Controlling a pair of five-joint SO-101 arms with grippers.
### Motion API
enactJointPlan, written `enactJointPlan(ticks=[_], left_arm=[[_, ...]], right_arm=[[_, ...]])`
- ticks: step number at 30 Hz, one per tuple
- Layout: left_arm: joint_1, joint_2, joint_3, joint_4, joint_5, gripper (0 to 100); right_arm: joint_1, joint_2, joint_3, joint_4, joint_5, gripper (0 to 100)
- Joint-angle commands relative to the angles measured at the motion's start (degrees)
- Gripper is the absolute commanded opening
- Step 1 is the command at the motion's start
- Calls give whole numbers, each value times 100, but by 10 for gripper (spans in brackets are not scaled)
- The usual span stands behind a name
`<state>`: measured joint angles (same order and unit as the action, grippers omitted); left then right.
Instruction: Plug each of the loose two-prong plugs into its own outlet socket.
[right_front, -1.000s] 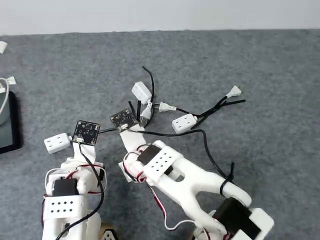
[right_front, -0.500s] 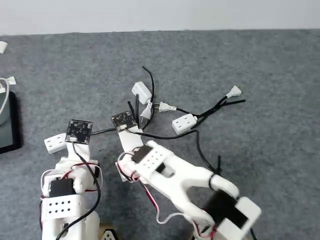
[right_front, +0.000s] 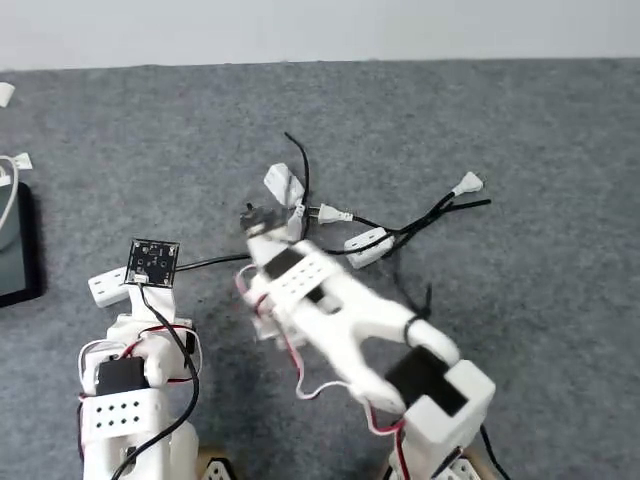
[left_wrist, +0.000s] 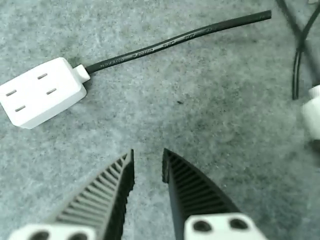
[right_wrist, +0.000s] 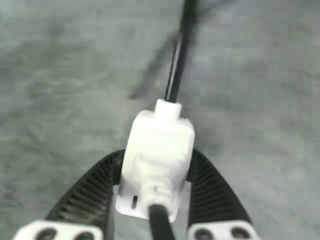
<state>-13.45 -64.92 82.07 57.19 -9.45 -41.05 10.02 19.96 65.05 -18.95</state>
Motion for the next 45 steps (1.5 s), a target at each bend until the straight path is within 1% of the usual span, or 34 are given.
enactJointPlan(ticks=[1, 5, 9, 11, 14, 16, 20, 24, 27, 29, 32, 33, 35, 38, 40, 42, 45], left_arm=[[-35, -70, -189, -132, 62, 80], [-35, -70, -180, -132, 62, 80], [-18, -70, -171, -132, 62, 80], [-9, -70, -171, -132, 62, 80], [0, -70, -163, -132, 62, 80], [0, -70, -163, -123, 62, 80], [9, -62, -163, -123, 62, 80], [18, -62, -154, -114, 62, 81], [53, -62, -154, -9, 62, 81], [255, -62, -154, 105, 53, 81], [571, -62, -154, 141, 53, 81], [642, -62, -154, 141, 53, 81], [686, -62, -163, 141, 53, 85], [703, -44, -207, 255, 53, 134], [738, -44, -321, 352, 53, 171], [888, -26, -558, 440, 44, 187], [1380, -18, -1095, 686, 44, 189]], right_arm=[[927, -998, -264, 646, 440, 8], [2325, -1895, -264, 1191, 923, 8], [4013, -2457, -220, 1613, 1635, 8], [4945, -2668, 44, 1552, 2022, 8], [6290, -2800, 571, 1068, 2523, 8], [7046, -2826, 1011, 593, 2857, 8], [8251, -2818, 1899, -347, 3613, 8], [9288, -2818, 2356, -1288, 4070, 8], [9877, -2818, 2453, -1666, 4404, 9], [10158, -2809, 2453, -1745, 4563, 9], [10492, -2809, 2409, -1798, 4607, 16], [10580, -2809, 2418, -1859, 4598, 35], [10765, -2791, 2453, -1912, 4580, 117], [11037, -2580, 2418, -1912, 4571, 262], [11125, -2378, 2321, -2026, 4589, 308], [11204, -2193, 2180, -2088, 4580, 287], [11204, -1974, 1855, -2009, 4571, 221]])
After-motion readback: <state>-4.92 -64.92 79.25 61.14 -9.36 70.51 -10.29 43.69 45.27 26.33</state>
